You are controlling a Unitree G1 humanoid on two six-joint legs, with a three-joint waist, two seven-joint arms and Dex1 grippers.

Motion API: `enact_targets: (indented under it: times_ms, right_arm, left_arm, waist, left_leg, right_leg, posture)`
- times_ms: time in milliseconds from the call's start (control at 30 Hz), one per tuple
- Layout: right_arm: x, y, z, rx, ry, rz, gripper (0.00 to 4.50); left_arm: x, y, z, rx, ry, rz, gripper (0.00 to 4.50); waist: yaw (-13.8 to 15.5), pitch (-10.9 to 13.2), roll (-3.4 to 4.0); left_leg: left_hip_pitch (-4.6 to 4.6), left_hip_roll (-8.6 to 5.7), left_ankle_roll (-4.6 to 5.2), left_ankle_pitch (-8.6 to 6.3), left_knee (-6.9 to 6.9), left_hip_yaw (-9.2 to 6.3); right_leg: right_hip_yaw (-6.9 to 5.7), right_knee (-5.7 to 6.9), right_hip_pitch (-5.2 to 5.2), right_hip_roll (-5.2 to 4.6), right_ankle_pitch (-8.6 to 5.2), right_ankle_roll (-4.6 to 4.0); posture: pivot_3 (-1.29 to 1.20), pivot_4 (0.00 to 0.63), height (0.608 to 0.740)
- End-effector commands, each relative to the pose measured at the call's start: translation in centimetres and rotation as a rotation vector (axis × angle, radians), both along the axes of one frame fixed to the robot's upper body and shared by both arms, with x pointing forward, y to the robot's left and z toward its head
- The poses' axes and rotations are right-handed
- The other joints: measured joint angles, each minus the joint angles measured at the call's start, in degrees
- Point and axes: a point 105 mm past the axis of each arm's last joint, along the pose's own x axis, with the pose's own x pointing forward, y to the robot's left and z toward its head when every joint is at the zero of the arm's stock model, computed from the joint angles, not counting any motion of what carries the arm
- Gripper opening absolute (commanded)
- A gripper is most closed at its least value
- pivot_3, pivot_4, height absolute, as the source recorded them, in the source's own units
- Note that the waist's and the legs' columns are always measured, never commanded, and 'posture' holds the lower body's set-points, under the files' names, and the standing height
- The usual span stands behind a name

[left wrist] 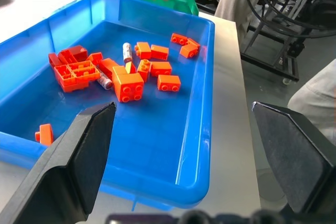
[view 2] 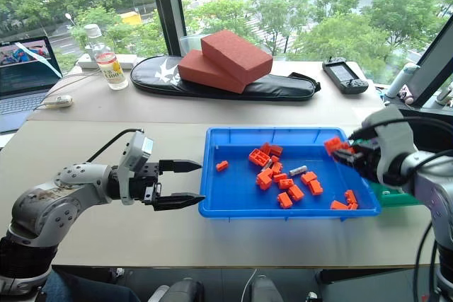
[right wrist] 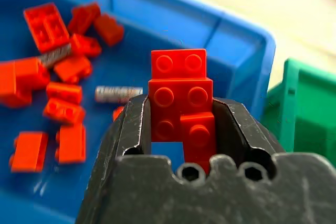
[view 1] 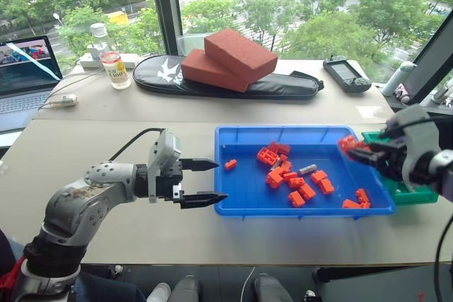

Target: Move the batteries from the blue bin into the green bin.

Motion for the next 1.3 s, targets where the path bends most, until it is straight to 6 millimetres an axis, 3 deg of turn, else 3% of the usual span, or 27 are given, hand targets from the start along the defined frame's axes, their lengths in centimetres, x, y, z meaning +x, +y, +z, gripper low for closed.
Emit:
enact_targets:
  times_ms: [33, 67, 233, 367, 467, 700, 1133, 1233, 1300]
  right_arm:
    - [1.2, 1.1, 2.4, 0.004, -0.128, 0.031, 3.68]
    - [1.5, 1.7, 2.6, 0.020, -0.140, 0.049, 4.04]
    - [3.6, 4.6, 2.0, 0.077, -0.141, 0.126, 4.04]
    - [6.0, 5.4, -1.1, 0.068, -0.076, 0.122, 4.04]
    - [7.5, 4.4, -3.4, 0.017, -0.040, 0.070, 4.04]
    - [8.8, 4.1, -5.3, 0.010, -0.022, 0.066, 4.04]
    - [9.0, 4.6, -6.0, 0.048, 0.000, 0.072, 4.04]
    - [8.9, 4.7, -6.0, 0.075, 0.005, 0.069, 3.34]
    - [8.8, 4.7, -6.0, 0.072, 0.005, 0.075, 2.63]
  left_arm:
    - [-0.2, -0.1, 0.7, -0.006, -0.039, -0.020, 4.50]
    - [-0.2, -0.1, 0.7, -0.006, -0.040, -0.020, 4.50]
    - [0.0, -0.2, 0.7, -0.006, -0.044, -0.018, 4.50]
    - [0.0, -0.2, 0.8, -0.010, -0.046, -0.015, 4.50]
    - [0.0, -0.1, 0.8, -0.010, -0.047, -0.004, 4.50]
    - [-0.2, 0.2, 0.7, -0.005, -0.052, 0.011, 4.50]
    - [-0.1, 0.2, 0.8, -0.006, -0.056, 0.013, 4.50]
    - [-0.1, 0.2, 0.8, -0.004, -0.056, 0.012, 4.50]
    - [0.0, 0.2, 0.8, -0.005, -0.057, 0.011, 4.50]
  waist:
    - [-0.08, 0.00, 0.00]
    - [-0.17, 0.00, 0.00]
    - [-0.05, 0.00, 0.00]
    - [-0.03, 0.00, -0.01]
    - [0.09, 0.00, -0.01]
    - [-0.19, 0.00, 0.00]
    - [-0.10, 0.00, 0.00]
    - [-0.14, 0.00, 0.00]
    - [-0.11, 0.00, 0.00]
  left_leg:
    - [-0.01, 0.00, 0.00, 0.00, 0.00, 0.00]
    - [0.00, 0.00, 0.00, 0.00, 0.00, 0.01]
    - [-0.02, 0.03, 0.00, 0.00, 0.00, -0.01]
    - [-0.03, 0.01, 0.00, 0.00, 0.00, -0.01]
    - [-0.08, -0.02, 0.00, 0.00, 0.00, -0.01]
    - [-0.12, -0.01, 0.00, 0.00, 0.00, -0.02]
    - [-0.10, -0.01, 0.00, 0.00, 0.00, -0.03]
    - [-0.10, 0.00, 0.00, 0.00, 0.00, -0.03]
    - [-0.10, 0.00, 0.00, 0.00, 0.00, -0.03]
  right_leg:
    - [0.00, 0.00, -0.01, 0.00, 0.00, 0.00]
    - [0.01, 0.00, -0.01, 0.00, 0.00, 0.00]
    - [0.00, -0.01, -0.01, 0.02, 0.00, 0.00]
    - [-0.01, -0.02, -0.02, 0.00, 0.00, 0.00]
    - [-0.01, -0.01, -0.07, -0.02, 0.00, 0.00]
    - [-0.01, 0.00, -0.14, -0.02, 0.01, -0.01]
    - [-0.01, 0.01, -0.12, -0.02, 0.01, -0.01]
    - [-0.01, 0.02, -0.12, -0.01, 0.01, -0.01]
    - [-0.01, 0.02, -0.11, -0.01, 0.01, -0.01]
  posture:
    - [0.00, 0.150, 0.740]
    - [0.00, 0.150, 0.740]
    - [0.00, 0.150, 0.740]
    - [0.00, 0.150, 0.740]
    - [0.00, 0.150, 0.740]
    - [0.00, 0.150, 0.740]
    - [0.00, 0.150, 0.740]
    - [0.00, 0.150, 0.740]
    - [0.00, 0.150, 0.740]
